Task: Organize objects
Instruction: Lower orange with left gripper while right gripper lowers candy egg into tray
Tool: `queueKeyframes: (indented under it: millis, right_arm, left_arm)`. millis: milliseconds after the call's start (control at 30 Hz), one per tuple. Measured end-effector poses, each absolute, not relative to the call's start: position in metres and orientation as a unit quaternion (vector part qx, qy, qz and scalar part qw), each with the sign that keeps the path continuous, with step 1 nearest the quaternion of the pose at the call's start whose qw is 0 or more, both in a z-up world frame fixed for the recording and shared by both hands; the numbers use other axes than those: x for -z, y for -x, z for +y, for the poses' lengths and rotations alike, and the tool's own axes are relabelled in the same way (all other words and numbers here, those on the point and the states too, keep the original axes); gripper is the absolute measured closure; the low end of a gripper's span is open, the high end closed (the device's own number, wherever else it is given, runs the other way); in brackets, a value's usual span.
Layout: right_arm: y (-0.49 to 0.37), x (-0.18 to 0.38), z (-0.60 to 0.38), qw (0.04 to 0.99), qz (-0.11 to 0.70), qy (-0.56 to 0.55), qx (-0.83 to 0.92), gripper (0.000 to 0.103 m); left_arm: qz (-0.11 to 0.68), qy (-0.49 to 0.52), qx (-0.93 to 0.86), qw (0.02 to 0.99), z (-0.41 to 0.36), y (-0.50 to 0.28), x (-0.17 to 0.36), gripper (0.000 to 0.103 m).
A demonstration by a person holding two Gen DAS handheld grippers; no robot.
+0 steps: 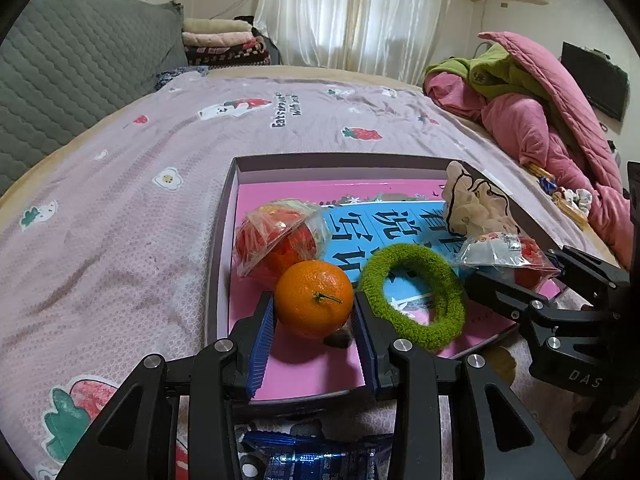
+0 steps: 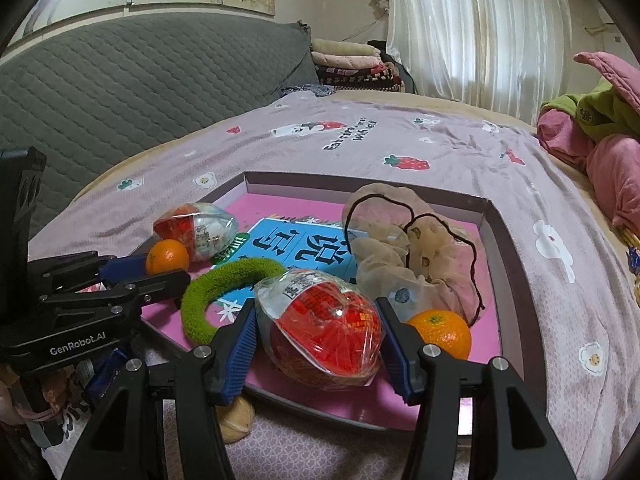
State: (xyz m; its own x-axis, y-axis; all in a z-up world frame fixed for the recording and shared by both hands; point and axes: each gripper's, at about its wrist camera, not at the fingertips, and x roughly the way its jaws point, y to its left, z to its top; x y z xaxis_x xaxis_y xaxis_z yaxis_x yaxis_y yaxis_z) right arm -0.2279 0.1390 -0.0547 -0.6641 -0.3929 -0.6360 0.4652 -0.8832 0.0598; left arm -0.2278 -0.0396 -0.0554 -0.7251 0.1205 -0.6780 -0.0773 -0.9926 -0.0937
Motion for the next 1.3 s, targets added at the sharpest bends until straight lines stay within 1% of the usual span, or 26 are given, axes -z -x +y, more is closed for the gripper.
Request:
queueKeyframes:
  millis: [333,533,1300]
  right_arm:
    - [0.231,0.056,0.139,0.246,0.050,-0.339,0.907,0.046]
    - [0.230,0.058,0.132,0.249,0.066,-0.342,0.904,0.046]
    - [0.227,0.058,0.131,0.247,0.059,-0.343,0.904,0.046]
  left_arm:
    - [-0.032,0.370,-0.927,0.053,-0.039,0.231,0.057,0.064]
    - [-0.033,0.371,-0.927,0.053,-0.038,0.232,0.057,0.064]
    - [-0.042,0.387,-0.919,0.066,-0.041,0.231,0.056,0.064]
